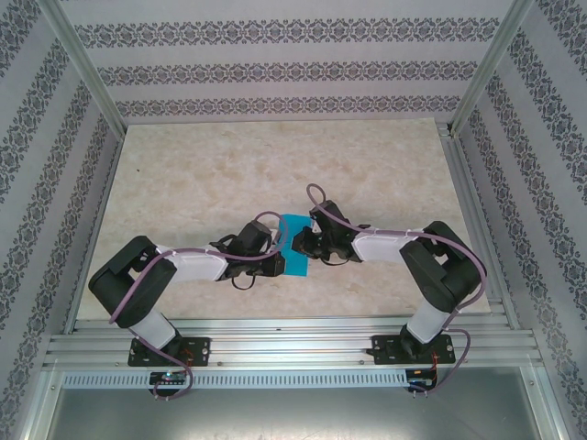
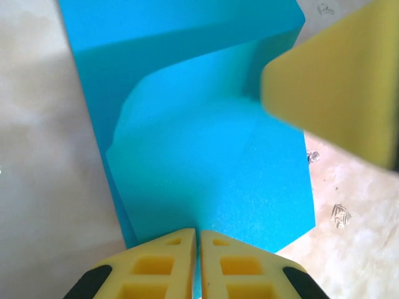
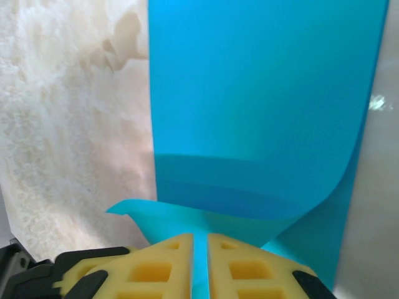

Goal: Fold a paper plane with a square sheet of paper (fold left side to right side)
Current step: Fold the triangle a second time at the center of the table.

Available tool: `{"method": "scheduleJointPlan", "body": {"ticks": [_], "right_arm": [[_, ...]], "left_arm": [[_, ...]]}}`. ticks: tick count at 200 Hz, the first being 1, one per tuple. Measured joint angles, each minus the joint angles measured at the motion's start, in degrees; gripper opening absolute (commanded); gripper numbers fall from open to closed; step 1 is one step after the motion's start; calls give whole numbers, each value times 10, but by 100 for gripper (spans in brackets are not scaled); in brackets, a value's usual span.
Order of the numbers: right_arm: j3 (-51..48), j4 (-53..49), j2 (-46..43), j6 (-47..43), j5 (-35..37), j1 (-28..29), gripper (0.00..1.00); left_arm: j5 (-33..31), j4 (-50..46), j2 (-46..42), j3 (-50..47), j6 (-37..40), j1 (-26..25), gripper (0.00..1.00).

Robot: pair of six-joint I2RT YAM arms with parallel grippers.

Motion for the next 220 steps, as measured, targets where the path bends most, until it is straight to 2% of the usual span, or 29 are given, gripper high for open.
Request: {"method": "scheduleJointPlan", "body": {"ticks": [31,122,177,220], "right_arm": [[0,-14,-2,-8,-10,0,6],[47,-50,58,-29,-39,17,6],[78,-113,68,-85,-19,14,7],[90,-147,70,-133,-20,-13,7]], "left_arm": [[-18,-18,0,10,0,-9,13],[-41,-57,9,34,2,-19,10],[-43,-62,9,37,2,-20,10],[-45,-56,12,37,2,-23,10]]}}
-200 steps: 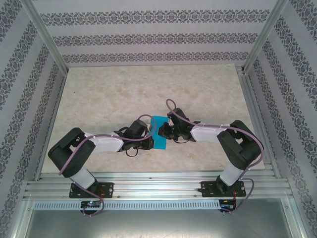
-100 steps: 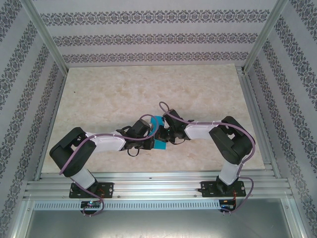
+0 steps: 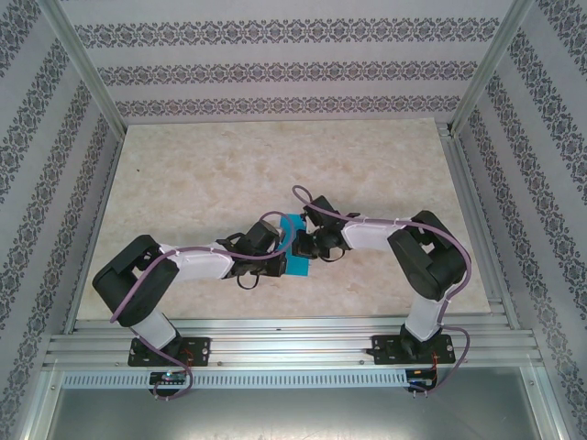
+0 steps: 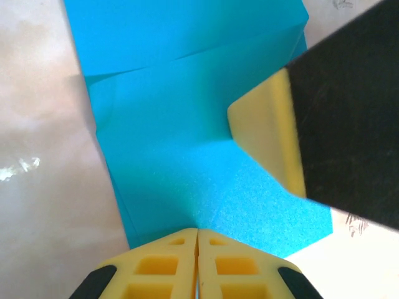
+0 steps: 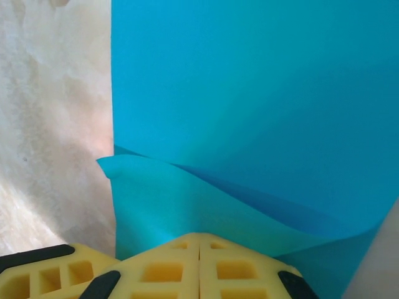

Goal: Fold a paper plane with a square sheet of paper (fold left side to right side)
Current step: Fold the triangle a second time at the center of the table.

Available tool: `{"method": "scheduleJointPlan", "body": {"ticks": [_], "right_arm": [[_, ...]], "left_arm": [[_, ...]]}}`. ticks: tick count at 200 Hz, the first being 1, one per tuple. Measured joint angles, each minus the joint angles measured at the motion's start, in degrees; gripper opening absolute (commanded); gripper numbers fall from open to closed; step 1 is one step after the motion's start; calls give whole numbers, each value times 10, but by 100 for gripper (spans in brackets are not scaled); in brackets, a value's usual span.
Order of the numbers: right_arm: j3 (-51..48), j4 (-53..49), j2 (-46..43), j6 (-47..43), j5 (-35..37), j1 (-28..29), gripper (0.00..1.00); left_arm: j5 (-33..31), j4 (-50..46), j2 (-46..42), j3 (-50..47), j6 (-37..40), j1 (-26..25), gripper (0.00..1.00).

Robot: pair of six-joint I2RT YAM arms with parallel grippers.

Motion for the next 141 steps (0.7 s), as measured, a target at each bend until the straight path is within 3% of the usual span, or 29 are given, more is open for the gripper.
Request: {"method": "scheduleJointPlan", "body": {"ticks": [87,141], "right_arm": [[31,-64,3,-75,25,-99,8],[9,-59,-82,-59,40,-78,10]], "left_arm": [[0,9,3,-1,0,0,9],[1,9,3,-1,0,0,10]]}}
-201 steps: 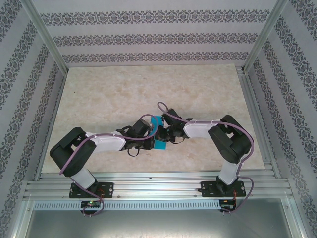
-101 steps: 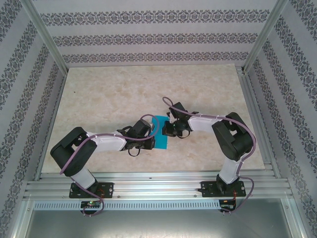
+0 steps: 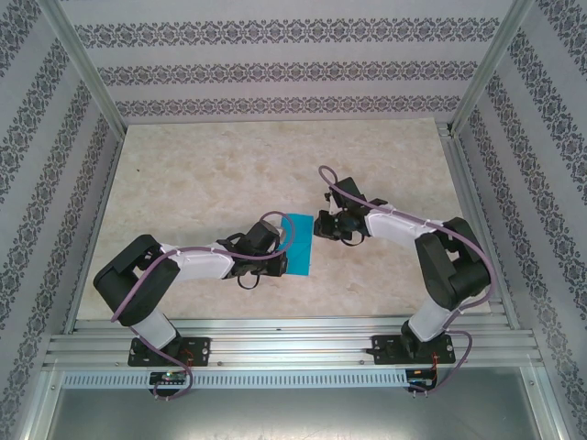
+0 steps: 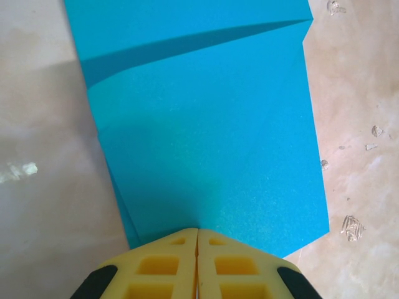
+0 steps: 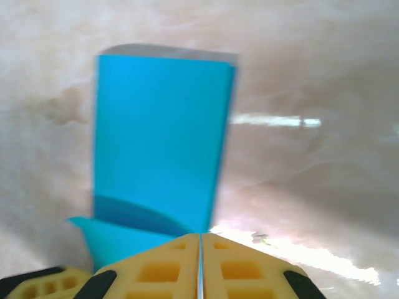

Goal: Fold a paper plane with a square sheet of paper (fold left side to right side)
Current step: Fold the triangle a second time at the center of the table.

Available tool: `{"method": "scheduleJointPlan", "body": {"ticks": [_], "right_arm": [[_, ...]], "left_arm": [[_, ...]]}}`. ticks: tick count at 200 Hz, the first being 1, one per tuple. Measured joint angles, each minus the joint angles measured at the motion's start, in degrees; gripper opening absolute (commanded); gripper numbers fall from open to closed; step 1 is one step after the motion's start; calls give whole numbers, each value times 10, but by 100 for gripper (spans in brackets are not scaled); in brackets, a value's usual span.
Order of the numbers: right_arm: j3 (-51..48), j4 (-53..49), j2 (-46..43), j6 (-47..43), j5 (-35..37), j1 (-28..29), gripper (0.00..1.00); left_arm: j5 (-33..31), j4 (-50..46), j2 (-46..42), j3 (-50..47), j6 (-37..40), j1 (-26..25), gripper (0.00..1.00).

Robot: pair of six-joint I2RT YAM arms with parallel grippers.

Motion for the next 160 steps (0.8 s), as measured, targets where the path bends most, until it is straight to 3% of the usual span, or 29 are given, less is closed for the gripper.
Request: {"method": "scheduleJointPlan", "body": {"ticks": [52,160], "right_arm": [[-25,93,49,67,-44,74,10],[-17,89,86,76,-36,74,10]], "left_arm": [[1,0,0,0,0,0,10],[4,10,-23,-29,0,0,12]]}}
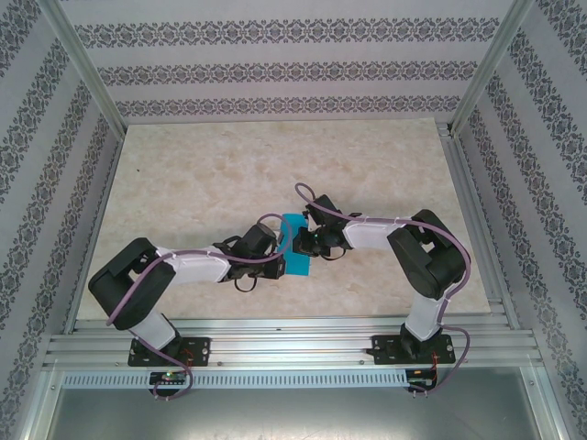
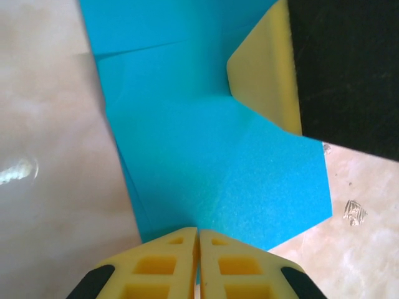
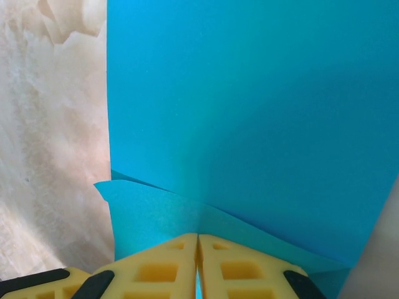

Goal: Fold a paper plane with a square sheet of paper (fold left side to right side)
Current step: Fold the triangle a second time at the center of the table.

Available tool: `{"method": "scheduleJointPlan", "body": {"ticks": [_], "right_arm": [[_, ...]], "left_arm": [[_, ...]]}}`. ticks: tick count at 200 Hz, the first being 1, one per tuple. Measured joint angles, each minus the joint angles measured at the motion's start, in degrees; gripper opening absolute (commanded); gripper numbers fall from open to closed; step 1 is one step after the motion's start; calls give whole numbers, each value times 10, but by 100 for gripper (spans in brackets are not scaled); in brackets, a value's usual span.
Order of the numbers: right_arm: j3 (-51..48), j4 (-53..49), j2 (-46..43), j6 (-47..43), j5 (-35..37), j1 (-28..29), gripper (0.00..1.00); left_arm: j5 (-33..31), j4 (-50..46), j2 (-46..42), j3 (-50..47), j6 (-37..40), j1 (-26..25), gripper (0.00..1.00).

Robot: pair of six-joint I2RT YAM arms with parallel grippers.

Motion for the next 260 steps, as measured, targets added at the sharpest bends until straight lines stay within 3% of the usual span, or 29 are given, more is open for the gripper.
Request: {"method": "scheduleJointPlan", "body": {"ticks": [75,113,153,202,260], "right_arm": [[1,-2,1,0,-2,0,10],[2,-3,0,-4,-3,0,11],[5,-9,0,-11,-1,0,10],[7,-11,0,-12,0,0,11],[7,-12,0,-13,1,0,11]], "left_arm": [[-7,-11,-41,-37,-9,-1,10],[-12,-94,-83,-37,-8,2,12],[17,-131,-136,-33,-4,33,22],[61,-110,-96,2,3,55,30],[129,-51,-19,23,2,77,25]]}}
